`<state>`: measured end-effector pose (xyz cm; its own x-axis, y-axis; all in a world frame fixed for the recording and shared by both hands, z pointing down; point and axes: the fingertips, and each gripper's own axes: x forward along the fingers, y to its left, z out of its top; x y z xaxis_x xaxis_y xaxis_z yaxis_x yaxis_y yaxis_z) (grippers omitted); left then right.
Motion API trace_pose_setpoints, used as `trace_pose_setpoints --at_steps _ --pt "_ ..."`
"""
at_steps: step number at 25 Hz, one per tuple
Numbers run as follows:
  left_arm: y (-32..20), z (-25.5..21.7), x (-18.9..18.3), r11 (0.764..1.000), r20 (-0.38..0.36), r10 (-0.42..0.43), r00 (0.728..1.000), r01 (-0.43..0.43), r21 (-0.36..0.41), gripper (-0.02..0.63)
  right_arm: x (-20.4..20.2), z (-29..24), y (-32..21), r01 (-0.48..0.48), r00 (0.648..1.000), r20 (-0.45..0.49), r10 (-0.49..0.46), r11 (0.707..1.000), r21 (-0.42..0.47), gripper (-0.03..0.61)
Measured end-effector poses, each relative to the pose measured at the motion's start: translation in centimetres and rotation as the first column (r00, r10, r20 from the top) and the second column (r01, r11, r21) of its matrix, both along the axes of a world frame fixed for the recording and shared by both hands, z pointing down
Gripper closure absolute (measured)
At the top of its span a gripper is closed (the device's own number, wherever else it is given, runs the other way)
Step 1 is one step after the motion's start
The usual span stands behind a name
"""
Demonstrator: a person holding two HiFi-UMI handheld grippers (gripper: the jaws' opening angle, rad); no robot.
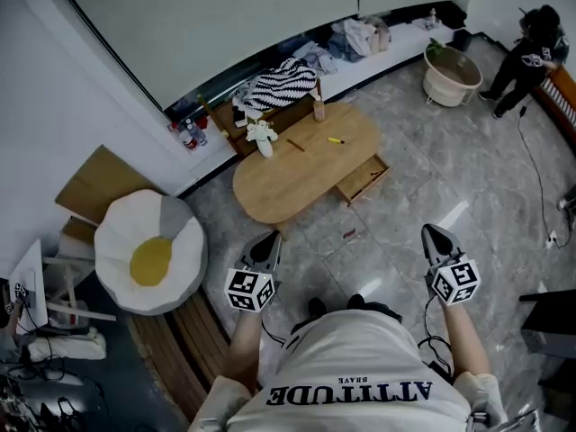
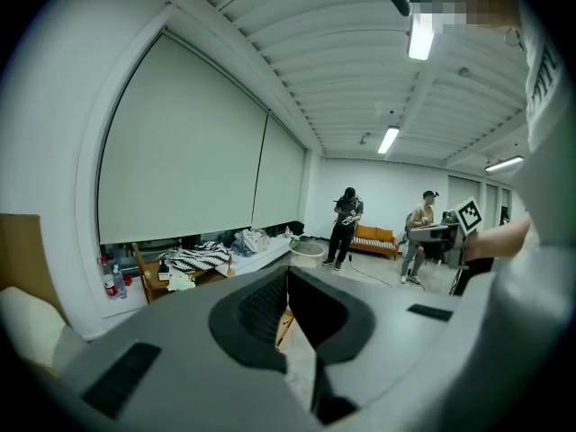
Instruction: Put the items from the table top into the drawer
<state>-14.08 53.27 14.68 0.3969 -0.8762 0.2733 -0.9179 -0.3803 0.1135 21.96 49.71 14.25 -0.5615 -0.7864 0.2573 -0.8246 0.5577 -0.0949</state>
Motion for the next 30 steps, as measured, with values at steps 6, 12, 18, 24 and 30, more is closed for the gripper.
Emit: trace_pose_setpoints --at_steps 6,12,18,24,30 --pt "0.1 0.2 1.4 1.0 0.006 -0.01 1.0 0.01 -0.003 0.592 1.6 0.2 -0.4 -0.003 1.0 0.019 0.003 1.0 -0.012 0.558" --pt "0.3 0.5 4.1 1.0 0.011 -0.03 0.999 0.03 -0.007 0.592 4.3 0.8 -0.8 0.015 1.0 0.024 -0.014 1.0 -0.024 0.558" --pt "1.0 1.1 6.9 0.999 0.017 -0.051 0.999 0.051 -0.011 0.592 5.7 1.9 -0.9 0.084 0.996 0.004 -0.084 0.996 -0.018 0.558" --pt "0.9 2.3 8.6 0.997 0.017 -0.069 0.997 0.07 -0.03 0.592 6.6 3.0 -1.6 0.126 0.992 -0.009 -0.126 0.992 -0.023 0.558" --pt "0.0 2.3 9.1 0.996 0.023 -0.077 0.997 0.078 -0.037 0.592 6.9 3.1 -3.0 0.133 0.991 0.004 -0.133 0.991 -0.026 0.558"
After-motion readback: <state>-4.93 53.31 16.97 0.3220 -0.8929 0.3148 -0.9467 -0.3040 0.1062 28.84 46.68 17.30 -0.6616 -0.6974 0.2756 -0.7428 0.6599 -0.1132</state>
